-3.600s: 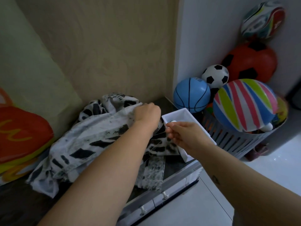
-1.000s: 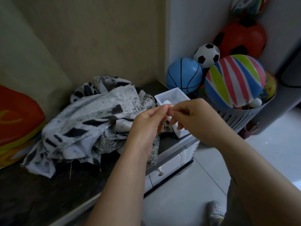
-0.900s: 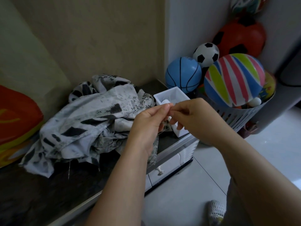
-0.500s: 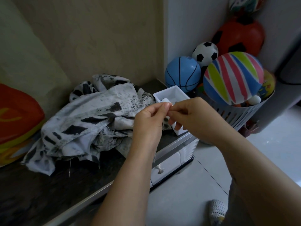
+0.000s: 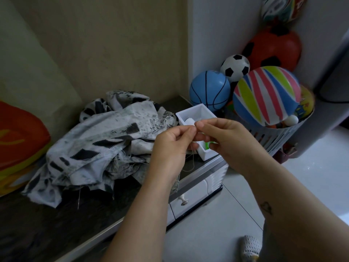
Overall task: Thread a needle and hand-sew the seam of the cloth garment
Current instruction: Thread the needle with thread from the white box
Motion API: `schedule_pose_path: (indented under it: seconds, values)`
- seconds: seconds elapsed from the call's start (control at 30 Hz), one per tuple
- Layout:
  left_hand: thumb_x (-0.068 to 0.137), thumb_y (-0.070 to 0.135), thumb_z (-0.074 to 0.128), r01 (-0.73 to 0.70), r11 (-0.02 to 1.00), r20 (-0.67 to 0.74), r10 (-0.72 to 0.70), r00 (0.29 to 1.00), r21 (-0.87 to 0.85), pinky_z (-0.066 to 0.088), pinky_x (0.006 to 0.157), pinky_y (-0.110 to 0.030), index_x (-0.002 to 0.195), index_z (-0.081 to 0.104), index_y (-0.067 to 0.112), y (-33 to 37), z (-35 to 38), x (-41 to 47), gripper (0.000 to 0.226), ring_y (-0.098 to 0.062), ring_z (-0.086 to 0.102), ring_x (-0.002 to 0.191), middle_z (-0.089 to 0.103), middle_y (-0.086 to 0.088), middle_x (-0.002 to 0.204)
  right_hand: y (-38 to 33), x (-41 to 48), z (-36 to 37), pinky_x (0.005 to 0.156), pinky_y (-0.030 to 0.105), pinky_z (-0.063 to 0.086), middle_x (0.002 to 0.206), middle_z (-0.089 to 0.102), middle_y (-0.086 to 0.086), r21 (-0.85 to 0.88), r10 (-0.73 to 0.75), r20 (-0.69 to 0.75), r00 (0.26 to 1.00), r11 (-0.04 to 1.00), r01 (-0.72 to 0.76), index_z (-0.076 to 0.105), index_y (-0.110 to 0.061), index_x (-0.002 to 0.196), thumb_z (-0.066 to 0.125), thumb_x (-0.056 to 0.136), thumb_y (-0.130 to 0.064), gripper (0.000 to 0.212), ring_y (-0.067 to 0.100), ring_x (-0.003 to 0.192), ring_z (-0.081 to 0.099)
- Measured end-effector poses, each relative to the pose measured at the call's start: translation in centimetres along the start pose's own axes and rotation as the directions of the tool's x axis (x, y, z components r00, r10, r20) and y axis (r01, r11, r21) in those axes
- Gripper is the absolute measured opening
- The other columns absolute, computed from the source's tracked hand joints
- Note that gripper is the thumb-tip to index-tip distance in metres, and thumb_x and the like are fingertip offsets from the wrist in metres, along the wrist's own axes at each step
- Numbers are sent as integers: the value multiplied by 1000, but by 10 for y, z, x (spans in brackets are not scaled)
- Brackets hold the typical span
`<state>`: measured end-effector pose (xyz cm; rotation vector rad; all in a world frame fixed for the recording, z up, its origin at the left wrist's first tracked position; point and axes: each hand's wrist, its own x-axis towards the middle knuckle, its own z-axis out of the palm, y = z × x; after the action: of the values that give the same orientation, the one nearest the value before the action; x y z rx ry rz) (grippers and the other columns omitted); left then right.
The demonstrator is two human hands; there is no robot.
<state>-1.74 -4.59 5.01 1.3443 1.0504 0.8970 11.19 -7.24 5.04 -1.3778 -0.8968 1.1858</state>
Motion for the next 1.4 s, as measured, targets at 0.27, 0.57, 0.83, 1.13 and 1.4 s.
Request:
schedule_pose_path:
  seconds: [0.27, 0.57, 0.83, 1.13, 1.4]
  values:
    - [94, 19, 57, -63, 991, 135, 47, 990, 114, 47, 60, -8, 88, 69, 22, -4, -4, 2, 14, 3, 64, 64, 69, 12, 69, 2, 1, -7, 97, 36, 44, 79, 67, 1, 120, 127, 73, 989, 984, -135, 72, -18, 75, 68, 71, -30, 13, 17, 86, 56]
    - [93, 19, 59, -91, 981, 175, 61, 983, 173, 55, 80, -25, 82, 70, 27, -8, -4, 4, 18, -5, 65, 71, 69, 11, 68, 1, 1, -8, 97, 34, 43, 86, 70, 1, 197, 143, 141, 980, 966, -170, 74, -17, 77, 65, 67, -28, 18, 15, 89, 60]
    - [93, 20, 60, -90, 979, 171, 59, 983, 181, 55, 88, -38, 85, 73, 25, -8, -3, 4, 16, -11, 66, 77, 72, 3, 78, 3, 1, -5, 102, 40, 41, 80, 71, 0, 255, 110, 85, 990, 958, -128, 73, -19, 68, 67, 63, -24, 9, 20, 91, 57]
    - [90, 35, 62, 13, 955, 201, -75, 977, 295, 47, 92, -21, 112, 66, 32, -2, -16, 1, 22, -1, 61, 102, 67, 12, 107, -5, -1, -7, 99, 43, 46, 87, 74, 1, -47, -32, -11, 999, 998, 31, 68, -27, 88, 71, 57, -34, 32, 18, 96, 66]
    - [90, 32, 60, 63, 996, 132, -70, 989, 55, 39, 59, 4, 101, 73, 27, 6, -24, 1, 18, 21, 58, 83, 71, 17, 99, -18, -9, -5, 73, 20, 41, 78, 74, -2, -237, -104, 75, 992, 964, 119, 52, -22, 104, 70, 62, -34, 47, 6, 79, 70]
